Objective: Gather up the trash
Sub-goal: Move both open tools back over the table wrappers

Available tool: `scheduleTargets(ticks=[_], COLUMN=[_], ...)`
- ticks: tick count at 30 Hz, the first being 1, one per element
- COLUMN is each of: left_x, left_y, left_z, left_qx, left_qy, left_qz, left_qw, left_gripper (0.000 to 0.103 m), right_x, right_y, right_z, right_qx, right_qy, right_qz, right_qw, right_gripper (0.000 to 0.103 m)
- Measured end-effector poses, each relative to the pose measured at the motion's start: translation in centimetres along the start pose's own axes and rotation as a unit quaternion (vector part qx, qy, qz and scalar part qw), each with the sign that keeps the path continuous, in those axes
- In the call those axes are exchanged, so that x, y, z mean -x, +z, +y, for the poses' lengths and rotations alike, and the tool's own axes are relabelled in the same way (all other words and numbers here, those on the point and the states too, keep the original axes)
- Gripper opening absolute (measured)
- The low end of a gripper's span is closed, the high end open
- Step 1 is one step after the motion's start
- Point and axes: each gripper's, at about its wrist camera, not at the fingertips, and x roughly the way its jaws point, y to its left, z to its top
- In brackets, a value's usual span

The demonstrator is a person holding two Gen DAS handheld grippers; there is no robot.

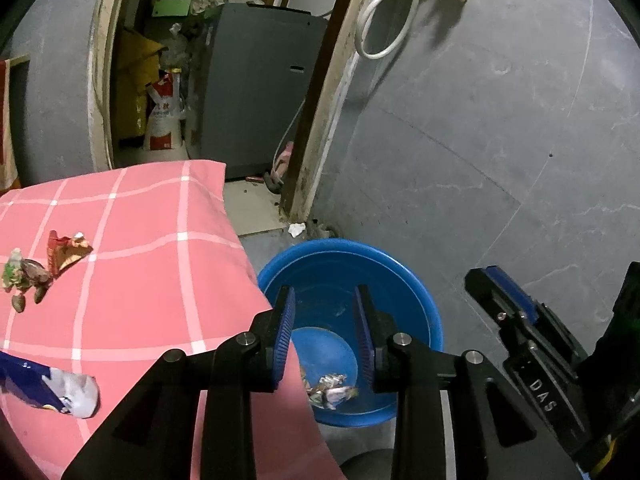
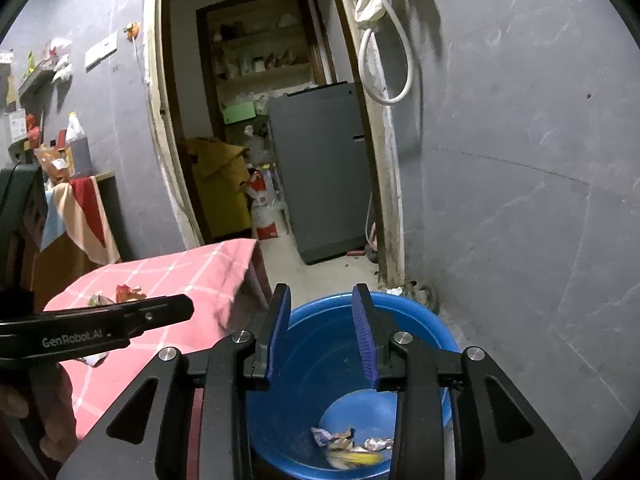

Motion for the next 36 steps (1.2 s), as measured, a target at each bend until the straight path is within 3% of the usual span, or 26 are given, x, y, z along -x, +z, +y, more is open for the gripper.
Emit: scheduleTargets(ticks=[6, 8, 11, 16, 19, 23, 36], left_x=[3.0, 4.4, 6.6, 10.1, 12.3, 14.9, 20.8], left_y=[-0.1, -0.4, -0.8, -1.1, -1.3, -1.6, -4.9], left_z=[0.7, 1.0, 1.7, 3.1, 3.9, 5.0, 8.8], left_qx=[0.0, -0.001, 0.003, 0.009, 0.015, 0.02, 0.016], left_qy=[0.001, 0.006, 0.01, 0.02, 0.023, 0.036, 0.106], left_qz=[-0.046, -0.069, -0.105, -0.153, -0.191, -0.227, -0.282], left_qw=[0.9989, 0.9976, 0.9944, 0.9879, 0.9812, 0.9731, 0.9535], left_gripper=[0.039, 0.049, 0.061, 0.083, 0.098, 0.1, 0.101], right_x=[2.2, 2.8, 3.9, 5.4, 6.1, 7.1, 8.0], right_y=[1.2, 1.5, 2.1, 2.8, 3.1, 3.2, 2.5], right_z=[0.7, 1.3, 2.2, 4.1, 5.1, 6.5, 11.6], right_qx=[0.011, 0.019, 0.026, 0.04, 0.044, 0.049, 0.07], right_qy=[0.001, 0.001, 0.003, 0.014, 0.021, 0.034, 0.09], right_qz=[-0.031, -0.041, -0.061, -0.088, -0.104, -0.127, -0.147], right_qw=[0.999, 0.999, 0.998, 0.995, 0.993, 0.99, 0.983], right_gripper=[0.049, 0.051, 0.079, 0.088, 0.102, 0.103, 0.103])
